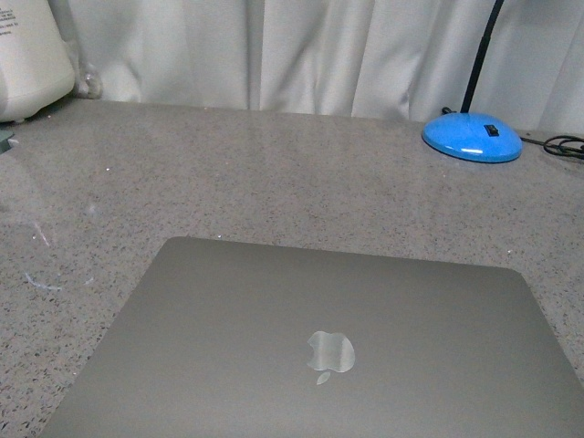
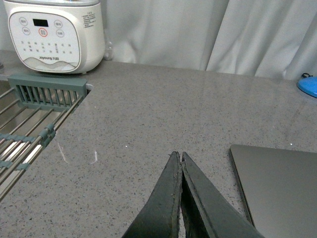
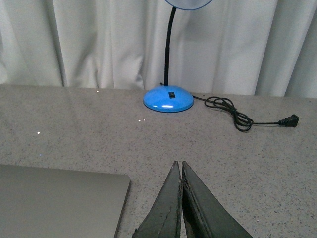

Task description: Close laptop

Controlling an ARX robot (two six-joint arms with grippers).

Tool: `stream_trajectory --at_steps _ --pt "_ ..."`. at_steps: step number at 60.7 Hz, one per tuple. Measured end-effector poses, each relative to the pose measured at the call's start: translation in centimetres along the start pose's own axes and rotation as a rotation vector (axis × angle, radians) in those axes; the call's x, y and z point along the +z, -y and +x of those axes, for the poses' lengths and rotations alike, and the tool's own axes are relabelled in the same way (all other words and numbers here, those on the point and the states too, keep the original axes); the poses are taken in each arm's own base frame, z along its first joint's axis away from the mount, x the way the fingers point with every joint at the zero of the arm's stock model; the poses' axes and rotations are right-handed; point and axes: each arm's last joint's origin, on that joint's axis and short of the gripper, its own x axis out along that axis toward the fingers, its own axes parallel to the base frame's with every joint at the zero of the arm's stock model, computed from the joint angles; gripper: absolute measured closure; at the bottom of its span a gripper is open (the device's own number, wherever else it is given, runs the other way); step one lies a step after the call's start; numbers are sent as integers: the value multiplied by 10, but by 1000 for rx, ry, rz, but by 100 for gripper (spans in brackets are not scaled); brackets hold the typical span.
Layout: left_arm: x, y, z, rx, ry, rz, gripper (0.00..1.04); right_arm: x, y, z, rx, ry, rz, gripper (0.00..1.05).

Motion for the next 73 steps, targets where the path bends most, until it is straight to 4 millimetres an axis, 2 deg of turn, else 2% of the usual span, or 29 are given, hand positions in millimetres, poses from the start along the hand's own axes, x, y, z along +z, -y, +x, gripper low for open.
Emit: stream_trajectory --at_steps 15,21,34,43,61,66,69,73 --pt "-6 0 -1 0 19 13 101 -7 10 0 -10 3 0 103" --pt "-6 0 -1 2 20 14 101 -16 16 0 25 -4 -1 103" --pt "-6 0 -1 1 20 14 101 -16 22 0 -20 -1 0 103" --pt "-6 0 -1 1 20 14 72 -16 22 0 -18 -1 0 76" --pt "-6 0 -1 1 20 14 24 -16 22 0 -18 -1 0 30" --pt "-6 0 -1 1 20 14 8 -16 22 0 -18 -1 0 12" --pt "-6 0 -1 1 20 16 5 -16 22 0 -18 -1 1 7" --pt "-6 0 -1 1 20 16 7 -16 22 0 -18 -1 2 9"
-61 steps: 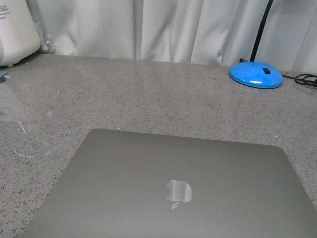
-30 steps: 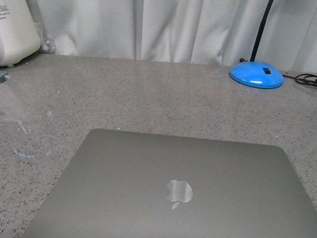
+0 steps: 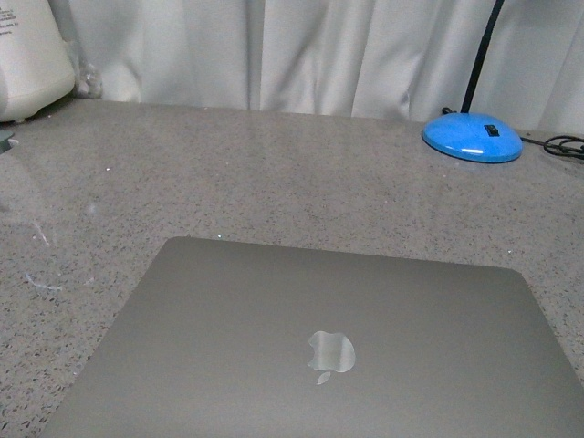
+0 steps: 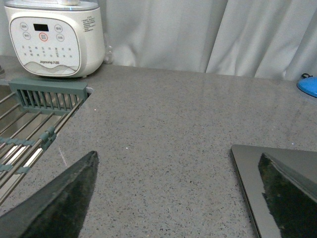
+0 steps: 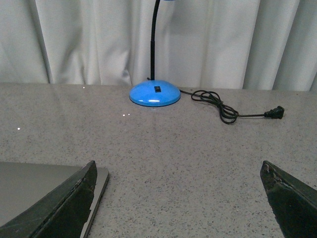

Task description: Close laptop

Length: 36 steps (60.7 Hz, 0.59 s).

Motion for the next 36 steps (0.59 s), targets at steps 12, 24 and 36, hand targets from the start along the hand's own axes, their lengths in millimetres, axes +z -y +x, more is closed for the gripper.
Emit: stream_trajectory --at_steps 12,24,36 --pt "0 0 0 0 0 0 6 0 0 0 0 0 1 9" --pt "0 0 0 0 0 0 6 0 0 0 0 0 1 9" --pt "0 0 0 0 0 0 6 0 0 0 0 0 1 9"
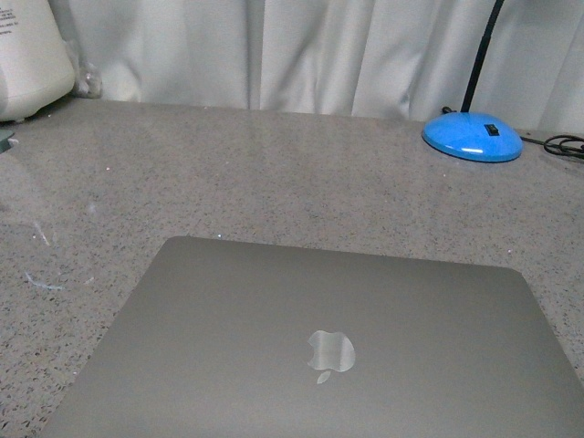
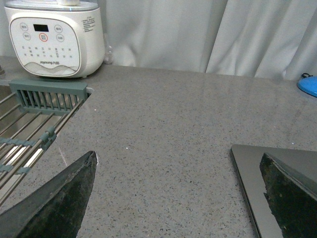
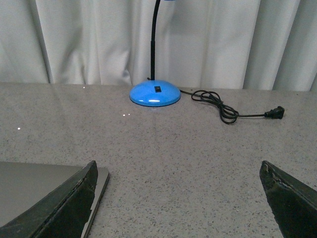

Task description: Close laptop

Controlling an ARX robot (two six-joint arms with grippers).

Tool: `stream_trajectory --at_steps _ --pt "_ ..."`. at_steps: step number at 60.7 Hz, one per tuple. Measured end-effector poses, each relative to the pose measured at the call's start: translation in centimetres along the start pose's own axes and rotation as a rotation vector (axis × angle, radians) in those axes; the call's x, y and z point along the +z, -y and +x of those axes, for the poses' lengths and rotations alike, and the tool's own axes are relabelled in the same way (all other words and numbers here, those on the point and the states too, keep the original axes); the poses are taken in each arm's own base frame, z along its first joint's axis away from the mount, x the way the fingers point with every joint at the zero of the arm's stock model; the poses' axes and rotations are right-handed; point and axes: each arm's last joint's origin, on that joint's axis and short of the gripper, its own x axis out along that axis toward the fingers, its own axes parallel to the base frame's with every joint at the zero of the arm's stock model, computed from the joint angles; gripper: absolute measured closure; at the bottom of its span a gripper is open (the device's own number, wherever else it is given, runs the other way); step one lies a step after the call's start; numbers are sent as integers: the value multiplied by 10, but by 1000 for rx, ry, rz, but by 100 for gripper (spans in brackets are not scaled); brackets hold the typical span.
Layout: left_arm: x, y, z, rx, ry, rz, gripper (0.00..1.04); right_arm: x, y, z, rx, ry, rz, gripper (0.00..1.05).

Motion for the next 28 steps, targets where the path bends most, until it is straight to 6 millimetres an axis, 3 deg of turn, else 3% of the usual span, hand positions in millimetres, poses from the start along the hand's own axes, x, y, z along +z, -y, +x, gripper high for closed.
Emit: stream_trajectory --at_steps 28 --pt "0 0 0 0 0 0 6 0 0 0 0 0 0 9"
